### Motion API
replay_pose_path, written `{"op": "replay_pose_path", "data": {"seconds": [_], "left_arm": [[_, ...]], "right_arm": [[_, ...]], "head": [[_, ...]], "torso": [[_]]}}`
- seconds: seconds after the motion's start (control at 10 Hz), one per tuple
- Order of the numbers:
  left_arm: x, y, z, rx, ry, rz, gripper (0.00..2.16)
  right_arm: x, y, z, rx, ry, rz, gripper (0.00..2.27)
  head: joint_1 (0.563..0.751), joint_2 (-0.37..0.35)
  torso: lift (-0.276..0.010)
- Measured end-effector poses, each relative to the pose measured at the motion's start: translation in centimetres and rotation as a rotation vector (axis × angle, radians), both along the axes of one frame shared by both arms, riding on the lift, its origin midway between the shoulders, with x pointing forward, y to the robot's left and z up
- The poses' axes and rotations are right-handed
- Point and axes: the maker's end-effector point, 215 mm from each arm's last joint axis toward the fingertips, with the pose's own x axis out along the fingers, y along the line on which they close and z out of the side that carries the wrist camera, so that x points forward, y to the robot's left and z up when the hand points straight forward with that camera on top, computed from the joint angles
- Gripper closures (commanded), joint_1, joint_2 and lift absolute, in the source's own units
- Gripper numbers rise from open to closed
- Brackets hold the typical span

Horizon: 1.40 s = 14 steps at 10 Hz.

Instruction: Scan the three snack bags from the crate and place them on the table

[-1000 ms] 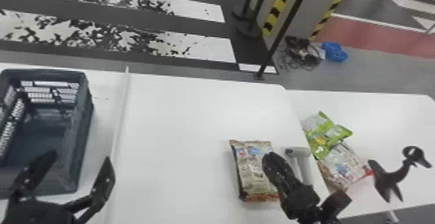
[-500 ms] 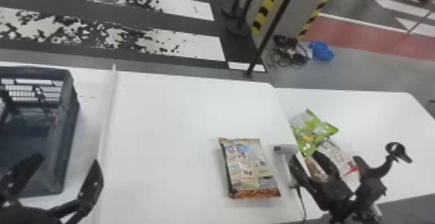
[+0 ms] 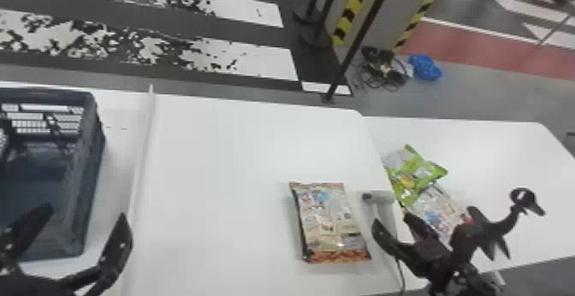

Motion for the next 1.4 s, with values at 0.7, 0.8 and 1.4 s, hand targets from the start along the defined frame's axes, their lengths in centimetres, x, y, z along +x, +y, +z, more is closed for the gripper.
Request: {"op": "replay_pose_path", "data": {"seconds": [0.7, 0.8, 1.4], "left_arm": [[-0.1, 0.0, 1.1, -0.011, -0.034, 0.002, 0.07], [-0.2, 0.0, 1.2, -0.012, -0.035, 0.002, 0.07], [-0.1, -0.1, 1.6, -0.020, -0.041, 0.010, 0.07]], "right_arm": [[1.2, -2.2, -4.5, -0.006, 0.188, -0.009, 2.18], [1.2, -2.1, -4.6, -0.013, 0.194, -0.002, 2.20], [-1.4, -2.2, 1.0, 0.000, 0.025, -0.077, 2.20]], "head": [[0.695, -0.350], [0.695, -0.350], [0.695, -0.350]], "torso": [[-0.037], [-0.037], [-0.037]]}}
